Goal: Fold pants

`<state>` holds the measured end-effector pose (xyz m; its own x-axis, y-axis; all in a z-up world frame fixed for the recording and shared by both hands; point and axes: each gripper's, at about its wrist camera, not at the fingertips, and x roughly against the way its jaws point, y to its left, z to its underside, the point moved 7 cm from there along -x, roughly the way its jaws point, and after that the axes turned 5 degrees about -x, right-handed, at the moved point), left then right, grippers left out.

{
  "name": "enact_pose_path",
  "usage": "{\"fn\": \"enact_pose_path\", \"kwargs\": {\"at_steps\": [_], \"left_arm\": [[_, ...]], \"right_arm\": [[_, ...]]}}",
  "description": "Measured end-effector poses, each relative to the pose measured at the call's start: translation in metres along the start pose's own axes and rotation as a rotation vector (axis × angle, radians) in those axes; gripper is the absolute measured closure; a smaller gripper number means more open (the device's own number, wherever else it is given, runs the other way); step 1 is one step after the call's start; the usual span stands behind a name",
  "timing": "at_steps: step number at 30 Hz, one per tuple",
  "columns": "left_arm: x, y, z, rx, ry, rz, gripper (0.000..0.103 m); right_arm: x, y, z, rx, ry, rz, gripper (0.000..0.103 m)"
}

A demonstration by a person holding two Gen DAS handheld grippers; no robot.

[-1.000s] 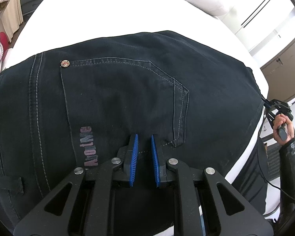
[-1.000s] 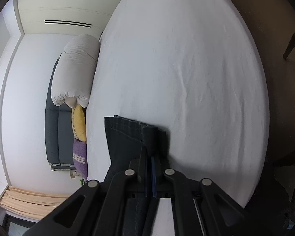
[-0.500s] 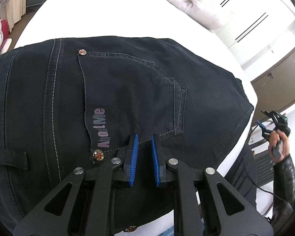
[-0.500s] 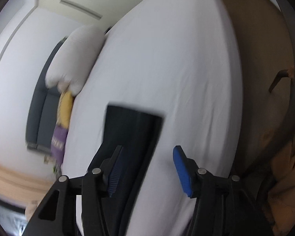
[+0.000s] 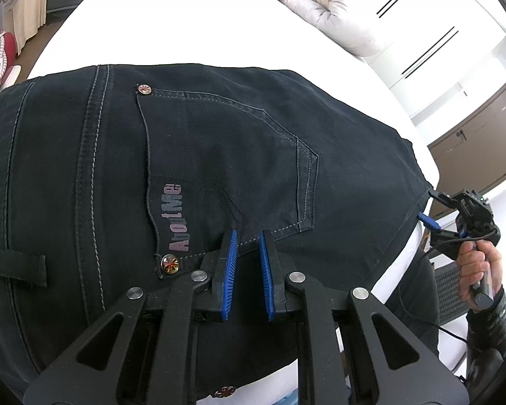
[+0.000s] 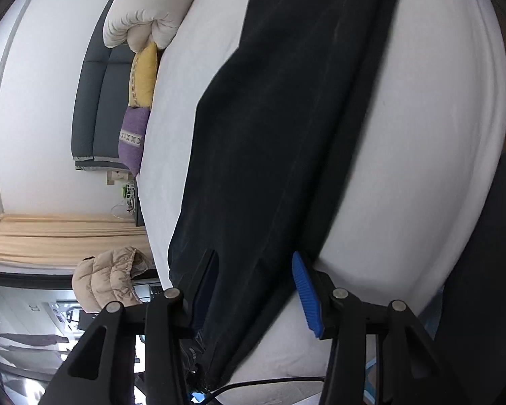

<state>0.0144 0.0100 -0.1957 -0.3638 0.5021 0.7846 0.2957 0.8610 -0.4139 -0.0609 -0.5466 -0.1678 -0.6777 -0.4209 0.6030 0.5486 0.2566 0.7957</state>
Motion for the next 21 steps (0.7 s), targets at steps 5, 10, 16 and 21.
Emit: {"fn": "enact_pose_path", "kwargs": {"at_steps": [5,10,16,21], "left_arm": [[0.001,-0.001,0.0,0.004,0.0,-0.004,0.089],[-0.001,-0.006,-0.001,0.002,0.003,-0.015,0.089],[-0.003,-0.009,-0.002,-0.008,0.016,-0.014,0.089],[0.0,-0.009,-0.002,-0.015,0.02,-0.011,0.089]], "right_arm": [[-0.01,0.005,0.003,-0.017,0.026,-0.014,0.053],[-0.03,0.016,0.012,0.014,0.087,-0.029,0.077],[-0.028,-0.006,0.012,0.009,0.097,-0.013,0.1],[-0.021,-0.013,0.013,0.037,0.074,-0.017,0.101]]}}
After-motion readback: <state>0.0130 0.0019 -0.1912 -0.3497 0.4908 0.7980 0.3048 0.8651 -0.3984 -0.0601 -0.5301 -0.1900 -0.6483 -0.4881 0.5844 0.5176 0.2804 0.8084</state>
